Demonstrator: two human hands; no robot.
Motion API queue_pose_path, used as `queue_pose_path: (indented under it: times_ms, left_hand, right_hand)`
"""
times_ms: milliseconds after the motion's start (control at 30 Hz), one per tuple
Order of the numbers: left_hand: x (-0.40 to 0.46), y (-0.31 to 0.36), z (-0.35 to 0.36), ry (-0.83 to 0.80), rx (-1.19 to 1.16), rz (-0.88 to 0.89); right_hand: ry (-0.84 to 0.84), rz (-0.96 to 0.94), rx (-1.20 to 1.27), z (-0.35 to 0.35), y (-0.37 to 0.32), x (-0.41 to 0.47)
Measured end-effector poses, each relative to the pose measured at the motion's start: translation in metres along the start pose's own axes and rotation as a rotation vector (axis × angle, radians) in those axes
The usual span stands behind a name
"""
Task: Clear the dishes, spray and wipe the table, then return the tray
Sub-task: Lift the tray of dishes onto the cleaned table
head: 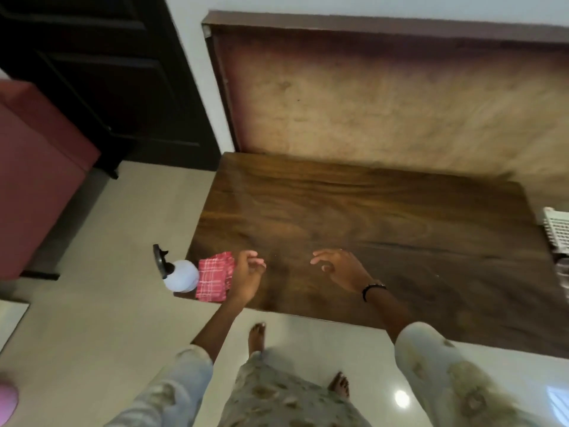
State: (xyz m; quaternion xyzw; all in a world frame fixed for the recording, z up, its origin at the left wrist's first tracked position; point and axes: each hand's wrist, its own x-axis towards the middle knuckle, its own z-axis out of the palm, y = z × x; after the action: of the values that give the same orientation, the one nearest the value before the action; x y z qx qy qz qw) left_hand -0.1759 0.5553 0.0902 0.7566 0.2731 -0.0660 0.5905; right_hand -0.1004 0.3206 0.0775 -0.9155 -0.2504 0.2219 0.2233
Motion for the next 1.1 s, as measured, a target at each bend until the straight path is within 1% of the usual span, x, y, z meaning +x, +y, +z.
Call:
queue_pose_path:
  times_ms: [233, 367, 467, 533, 567, 667, 800, 933, 1100]
  left_hand:
    - [-0.04, 0.069, 0.132, -0.136, 0.017, 0.08]
    - [-0.056, 0.108, 0.195, -0.24, 0.017, 0.118]
    - [-0.057, 0.131, 0.237, -0.318, 0.026, 0.136]
    - [-0.056, 0.143, 0.265, -0.359, 0.041, 0.136]
    - [-0.056, 0.149, 0.28, -0.376, 0.045, 0.133]
    - [-0.052, 0.16, 0.328, -0.427, 0.044, 0.115]
    - [-0.049, 0.181, 0.397, -0.482, 0.019, 0.058]
    - [-0.047, 0.202, 0.464, -0.54, 0.032, 0.002]
    - [-0.05, 0.229, 0.547, -0.613, 0.06, -0.004]
  right_hand:
    - [0.159, 0.137, 0.03, -0.081, 0.104, -0.112]
    - [0.24, 0.214, 0.079, -0.115, 0.152, -0.16]
    - [0.266, 0.271, 0.117, -0.132, 0.191, -0.189]
    - [0.312, 0.32, 0.19, -0.145, 0.218, -0.206]
    - [0.338, 0.352, 0.217, -0.151, 0.229, -0.213]
    - [0.345, 0.466, 0.259, -0.171, 0.268, -0.231]
    - [0.38, 0.498, 0.261, -0.197, 0.331, -0.25]
    - [0.371, 0.583, 0.26, -0.231, 0.378, -0.267]
    - [0.46, 0.674, 0.338, -0.266, 0.436, -0.29]
